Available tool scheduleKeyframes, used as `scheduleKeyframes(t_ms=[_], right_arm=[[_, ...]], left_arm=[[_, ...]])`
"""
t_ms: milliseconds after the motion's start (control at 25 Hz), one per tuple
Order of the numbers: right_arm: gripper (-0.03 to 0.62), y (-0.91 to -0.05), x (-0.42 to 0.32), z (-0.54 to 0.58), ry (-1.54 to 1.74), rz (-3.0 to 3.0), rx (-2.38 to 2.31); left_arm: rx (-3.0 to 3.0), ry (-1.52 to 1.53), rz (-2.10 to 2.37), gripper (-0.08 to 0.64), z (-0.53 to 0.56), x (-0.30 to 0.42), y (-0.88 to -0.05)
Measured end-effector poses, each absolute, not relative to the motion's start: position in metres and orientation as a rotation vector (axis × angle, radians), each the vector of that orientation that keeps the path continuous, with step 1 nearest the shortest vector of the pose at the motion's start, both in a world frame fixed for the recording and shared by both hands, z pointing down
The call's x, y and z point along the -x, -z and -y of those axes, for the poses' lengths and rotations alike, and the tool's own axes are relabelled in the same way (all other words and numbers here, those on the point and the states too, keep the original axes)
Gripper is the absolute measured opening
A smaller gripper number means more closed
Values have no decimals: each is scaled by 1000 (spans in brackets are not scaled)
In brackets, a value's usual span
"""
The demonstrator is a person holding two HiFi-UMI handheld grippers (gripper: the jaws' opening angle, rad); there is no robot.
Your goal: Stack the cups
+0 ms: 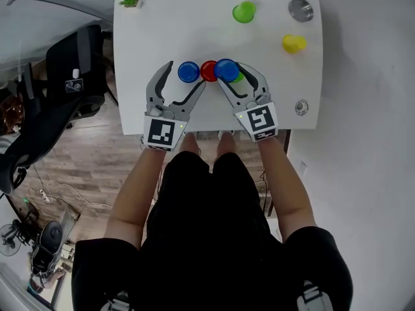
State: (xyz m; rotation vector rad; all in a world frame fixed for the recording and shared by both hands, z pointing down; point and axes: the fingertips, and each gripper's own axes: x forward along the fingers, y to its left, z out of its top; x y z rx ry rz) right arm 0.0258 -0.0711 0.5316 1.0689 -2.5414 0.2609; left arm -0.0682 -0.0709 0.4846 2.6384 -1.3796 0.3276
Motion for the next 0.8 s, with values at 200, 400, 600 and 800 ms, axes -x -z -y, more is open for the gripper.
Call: scheduleKeyframes(t_ms=[200, 400, 600, 800], right_arm=[[309, -528, -24, 69, -267, 2566, -1046], [356, -516, -35, 64, -273, 2581, -1056], [357, -492, -58, 60, -251, 2594, -1105], [357, -469, -84, 69, -215, 2587, -1187]], left_arm=[[-2644, -326, 1380, 367, 72, 68, -482], [-2667, -313, 1384, 367, 81, 69, -468], [-2720, -312, 1398, 367, 109, 67, -448], [-2804, -288, 1343, 367, 154, 53, -429]])
